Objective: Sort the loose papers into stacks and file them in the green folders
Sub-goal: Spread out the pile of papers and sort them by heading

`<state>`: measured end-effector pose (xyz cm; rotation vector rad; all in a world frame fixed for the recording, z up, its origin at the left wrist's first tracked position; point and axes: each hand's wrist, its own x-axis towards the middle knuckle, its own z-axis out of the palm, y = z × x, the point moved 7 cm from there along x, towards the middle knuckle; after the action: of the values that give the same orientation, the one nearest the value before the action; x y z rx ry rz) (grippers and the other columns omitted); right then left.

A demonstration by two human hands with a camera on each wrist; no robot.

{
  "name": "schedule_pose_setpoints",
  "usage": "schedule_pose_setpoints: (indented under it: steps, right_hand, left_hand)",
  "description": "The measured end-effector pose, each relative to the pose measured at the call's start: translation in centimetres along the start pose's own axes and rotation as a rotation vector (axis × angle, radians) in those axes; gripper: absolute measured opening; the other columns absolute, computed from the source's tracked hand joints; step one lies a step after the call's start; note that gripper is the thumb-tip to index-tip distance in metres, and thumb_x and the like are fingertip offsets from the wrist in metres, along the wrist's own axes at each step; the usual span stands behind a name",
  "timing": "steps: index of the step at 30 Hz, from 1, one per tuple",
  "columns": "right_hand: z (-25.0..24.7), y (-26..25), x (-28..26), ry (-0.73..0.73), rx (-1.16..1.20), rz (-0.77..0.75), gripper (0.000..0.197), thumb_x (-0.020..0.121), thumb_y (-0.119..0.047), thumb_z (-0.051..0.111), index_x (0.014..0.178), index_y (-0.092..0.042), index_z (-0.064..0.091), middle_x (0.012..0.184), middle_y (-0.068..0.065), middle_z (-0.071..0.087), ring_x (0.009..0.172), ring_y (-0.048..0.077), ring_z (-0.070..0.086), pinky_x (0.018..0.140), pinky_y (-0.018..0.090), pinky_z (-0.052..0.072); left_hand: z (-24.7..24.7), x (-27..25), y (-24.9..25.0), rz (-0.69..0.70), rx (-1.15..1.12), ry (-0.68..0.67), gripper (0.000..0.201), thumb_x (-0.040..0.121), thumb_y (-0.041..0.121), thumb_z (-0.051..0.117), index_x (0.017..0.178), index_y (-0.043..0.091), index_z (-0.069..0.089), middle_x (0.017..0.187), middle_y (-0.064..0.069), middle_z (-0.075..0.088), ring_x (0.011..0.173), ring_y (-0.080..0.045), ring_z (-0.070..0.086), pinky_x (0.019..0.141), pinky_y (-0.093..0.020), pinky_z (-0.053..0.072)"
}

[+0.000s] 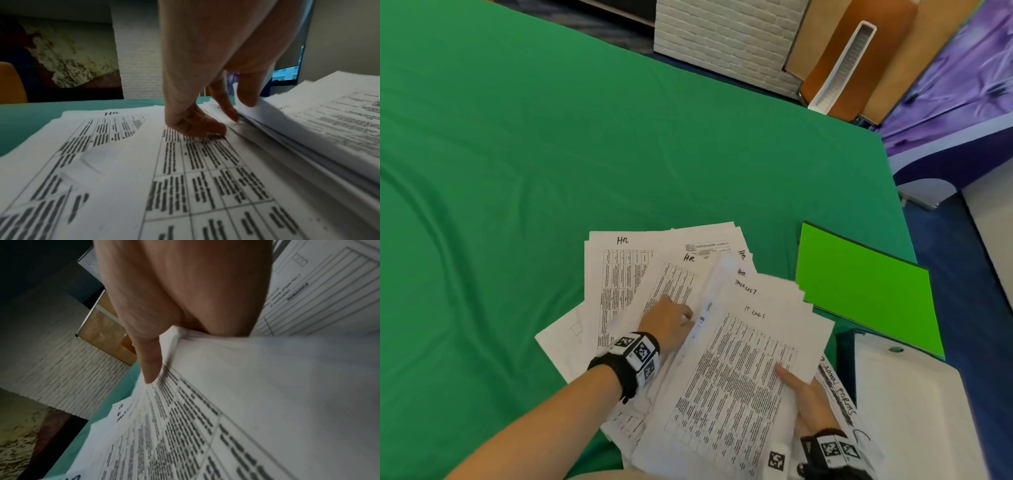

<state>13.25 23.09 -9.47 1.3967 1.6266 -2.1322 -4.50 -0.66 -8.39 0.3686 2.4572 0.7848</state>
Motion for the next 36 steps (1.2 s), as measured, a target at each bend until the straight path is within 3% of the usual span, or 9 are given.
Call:
schedule_pose_setpoints:
  steps: [3,7,12,16,19,24,31,33,36]
  right_hand:
    - [-0.4,-0.2,-0.2,0.036,-0.038,-0.036,0.023,0.087,-0.007,0.066,0.110,-0.011,0.065,0.100,0.016,0.073,0.086,0.036,0.071,0.068,0.044,0.059]
    - [-2.1,-0.8,0.1,0.171,-0.084,-0.140,0.035,0.087,-0.009,0.067,0.122,-0.009,0.062,0.108,0.013,0.071,0.098,0.033,0.067,0.094,0.056,0.050]
    - [-2.1,-1.2,-0.5,0.214,0.005,-0.203,0.030,0.091,-0.010,0.063,0.120,-0.004,0.063,0.107,0.016,0.070,0.100,0.035,0.066,0.095,0.056,0.049]
    - [-1.8,-1.1,-0.9,0.190,0.060,-0.206,0.011,0.091,-0.008,0.061,0.099,-0.014,0.065,0.099,0.013,0.071,0.092,0.031,0.066,0.090,0.050,0.051]
    - [-2.6,-0.6,-0.9,0.243,0.053,-0.230,0.009,0.091,-0.012,0.063,0.097,-0.018,0.066,0.100,0.011,0.071,0.093,0.031,0.067,0.092,0.051,0.051]
    - [-4.4,-0.1,-0.8,0.373,0.115,-0.221,0.028,0.091,-0.015,0.064,0.117,-0.004,0.063,0.101,0.014,0.069,0.095,0.036,0.066,0.089,0.054,0.052]
    - [-6.3,0.4,-0.3,0.264,0.421,-0.170,0.064,0.070,-0.024,0.080,0.128,-0.011,0.059,0.122,0.016,0.066,0.110,0.038,0.063,0.098,0.061,0.043]
    - [-5.4,0.1,-0.3,0.204,0.402,-0.177,0.056,0.077,-0.022,0.075,0.130,-0.014,0.059,0.123,0.012,0.066,0.113,0.037,0.062,0.100,0.063,0.041]
    - [-3.7,-0.3,0.0,0.180,0.266,-0.172,0.030,0.091,-0.013,0.062,0.122,-0.012,0.062,0.114,0.011,0.070,0.104,0.035,0.065,0.096,0.058,0.046]
  left_hand:
    - [0.6,-0.2,0.3,0.029,0.013,-0.017,0.029,0.094,0.043,0.053,0.114,0.030,0.069,0.119,-0.003,0.046,0.107,-0.021,0.053,0.095,-0.037,0.046]
    - [0.6,-0.3,-0.1,0.009,-0.055,-0.001,0.027,0.093,0.043,0.056,0.111,0.029,0.070,0.122,0.000,0.044,0.112,-0.019,0.049,0.100,-0.036,0.042]
    - [1.8,-0.5,-0.1,-0.093,-0.293,-0.093,0.023,0.096,0.017,0.055,0.116,0.014,0.044,0.105,-0.008,0.062,0.078,-0.018,0.067,0.073,-0.030,0.057]
    - [3.0,-0.7,0.0,-0.083,-0.310,-0.205,0.017,0.094,0.026,0.060,0.103,0.010,0.058,0.097,-0.007,0.069,0.075,-0.017,0.067,0.070,-0.031,0.055]
    - [2.1,-0.7,-0.1,-0.060,-0.422,-0.127,0.028,0.085,0.023,0.074,0.068,0.015,0.054,0.066,0.002,0.056,0.061,-0.012,0.052,0.062,-0.023,0.044]
    - [-0.3,-1.1,-2.4,-0.069,-0.556,0.020,0.037,0.082,0.026,0.077,0.061,0.016,0.047,0.055,0.006,0.045,0.052,-0.010,0.041,0.055,-0.022,0.039]
    - [-2.1,-1.1,-5.5,-0.147,-0.282,0.086,0.030,0.087,0.026,0.065,0.067,0.019,0.044,0.066,0.003,0.044,0.064,-0.016,0.044,0.059,-0.026,0.034]
    - [-2.4,-1.2,-5.4,-0.177,-0.196,0.112,0.012,0.085,0.022,0.066,0.082,0.020,0.054,0.083,0.003,0.058,0.081,-0.018,0.054,0.072,-0.029,0.046]
    - [-3.9,-1.7,-5.4,-0.297,-0.007,0.318,0.044,0.083,0.032,0.070,0.119,0.017,0.050,0.122,-0.004,0.048,0.116,-0.024,0.045,0.096,-0.041,0.043]
